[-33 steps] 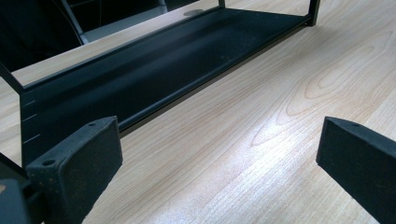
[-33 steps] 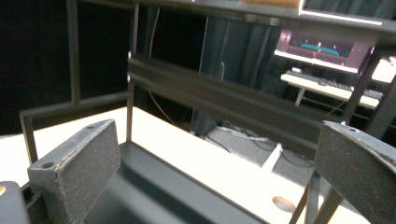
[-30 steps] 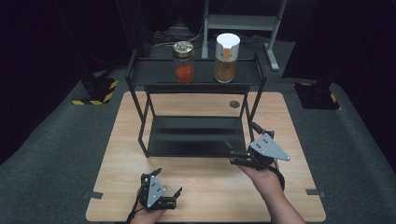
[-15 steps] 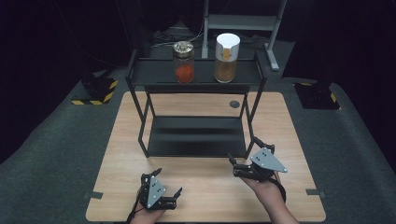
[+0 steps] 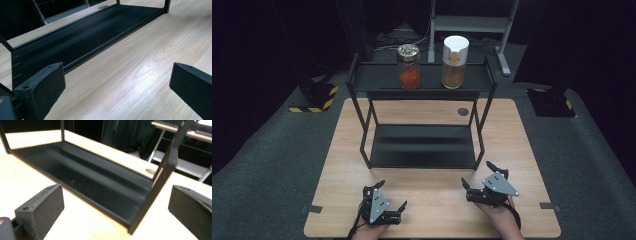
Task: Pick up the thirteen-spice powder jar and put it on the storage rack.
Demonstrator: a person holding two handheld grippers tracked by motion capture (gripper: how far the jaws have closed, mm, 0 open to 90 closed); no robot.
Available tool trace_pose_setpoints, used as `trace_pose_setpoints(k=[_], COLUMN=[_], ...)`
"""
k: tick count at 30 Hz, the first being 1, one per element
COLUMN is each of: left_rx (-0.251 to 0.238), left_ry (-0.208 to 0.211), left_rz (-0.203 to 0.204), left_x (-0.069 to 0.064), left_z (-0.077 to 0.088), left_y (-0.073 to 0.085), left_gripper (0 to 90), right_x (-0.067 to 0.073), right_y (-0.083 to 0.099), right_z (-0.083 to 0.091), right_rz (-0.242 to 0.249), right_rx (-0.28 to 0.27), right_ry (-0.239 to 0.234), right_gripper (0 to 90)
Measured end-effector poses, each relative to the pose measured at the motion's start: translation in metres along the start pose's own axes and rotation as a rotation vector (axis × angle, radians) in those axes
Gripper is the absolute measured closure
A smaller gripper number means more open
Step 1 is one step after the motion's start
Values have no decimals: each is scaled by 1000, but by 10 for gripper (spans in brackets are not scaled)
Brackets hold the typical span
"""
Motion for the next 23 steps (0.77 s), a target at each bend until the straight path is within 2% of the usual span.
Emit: trace_pose_setpoints(k=[12, 14, 16, 19, 23], left_rx=[5, 4, -3, -10, -7], left_ry=[-1, -2, 2, 2, 1], left_rz=[-5, -8, -12, -1, -1], left_x=[-1, -1, -1, 0, 0], left_z=[0, 0, 0, 1, 1], left_y=[-1, -1, 0, 1, 1], left_gripper=[5, 5, 5, 5, 5], right_x=[-14, -15, -15, -14, -14], right_y=[33, 35, 36, 35, 37], right_z=[9, 10, 13, 15, 18], right_rz=[-1, 12, 19, 24, 31], right_rx=[87, 108, 106, 129, 119], right_ry=[46, 57, 66, 81, 83], right_gripper=[0, 0, 0, 0, 0])
Point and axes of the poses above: each handheld gripper's, and its own axes: z roughly backward along the jaws, y roughly out of its underside, x roughly to its left, the point moved 7 cm from there along -z, roughly forward along the jaws, and after that the axes turned 14 degrees about -z, right-handed, at the moved point
